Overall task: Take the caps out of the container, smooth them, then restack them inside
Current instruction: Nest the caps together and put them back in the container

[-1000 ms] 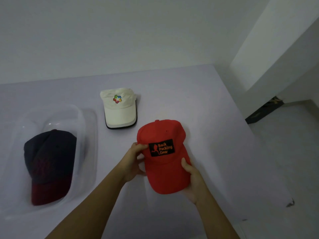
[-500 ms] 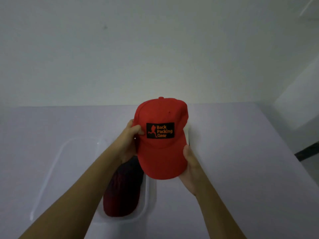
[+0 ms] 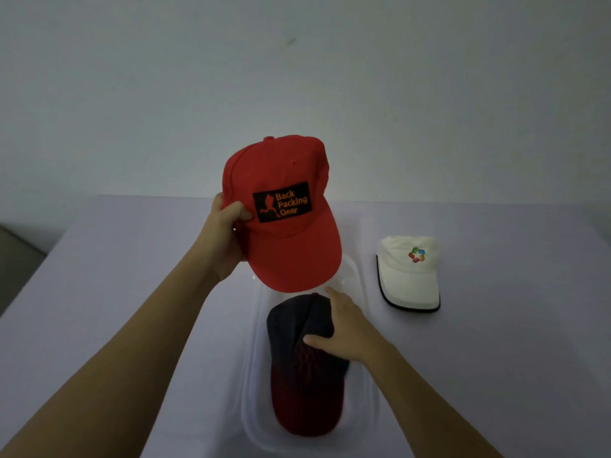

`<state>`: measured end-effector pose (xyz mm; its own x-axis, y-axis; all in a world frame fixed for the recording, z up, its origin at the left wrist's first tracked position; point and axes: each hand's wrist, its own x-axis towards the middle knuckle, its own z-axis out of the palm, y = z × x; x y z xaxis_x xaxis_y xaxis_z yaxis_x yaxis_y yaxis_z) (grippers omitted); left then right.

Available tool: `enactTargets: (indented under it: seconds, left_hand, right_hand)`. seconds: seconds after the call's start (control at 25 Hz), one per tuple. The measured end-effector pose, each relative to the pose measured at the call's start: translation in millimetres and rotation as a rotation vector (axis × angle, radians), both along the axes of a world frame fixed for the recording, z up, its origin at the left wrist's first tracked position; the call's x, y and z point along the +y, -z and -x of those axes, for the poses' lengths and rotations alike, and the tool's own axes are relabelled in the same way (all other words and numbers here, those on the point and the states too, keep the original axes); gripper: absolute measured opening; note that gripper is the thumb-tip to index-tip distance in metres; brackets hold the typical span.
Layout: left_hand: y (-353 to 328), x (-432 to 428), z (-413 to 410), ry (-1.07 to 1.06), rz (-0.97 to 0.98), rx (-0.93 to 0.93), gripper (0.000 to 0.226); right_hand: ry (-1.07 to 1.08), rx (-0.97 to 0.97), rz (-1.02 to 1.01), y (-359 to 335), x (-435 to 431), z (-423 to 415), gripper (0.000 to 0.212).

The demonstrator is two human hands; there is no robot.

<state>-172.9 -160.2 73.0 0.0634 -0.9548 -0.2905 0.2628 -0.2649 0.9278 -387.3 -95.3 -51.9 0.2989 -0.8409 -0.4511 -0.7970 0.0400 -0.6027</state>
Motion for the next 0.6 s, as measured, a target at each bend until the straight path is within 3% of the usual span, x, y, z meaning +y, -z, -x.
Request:
enactTargets:
  seconds: [0.12, 0.6]
  left_hand:
    - [4.9, -1.3, -8.2, -0.019, 0.030, 0.029, 0.055]
    - [79.0, 14.4, 8.4, 0.067, 0.092, -0.108, 0.043]
  right_hand:
    - [-0.022, 0.033, -0.150, 1.1, -13.8, -6.5, 0.126]
    - [-0.122, -0.078, 0.270, -31.5, 59.6, -13.0, 0.109]
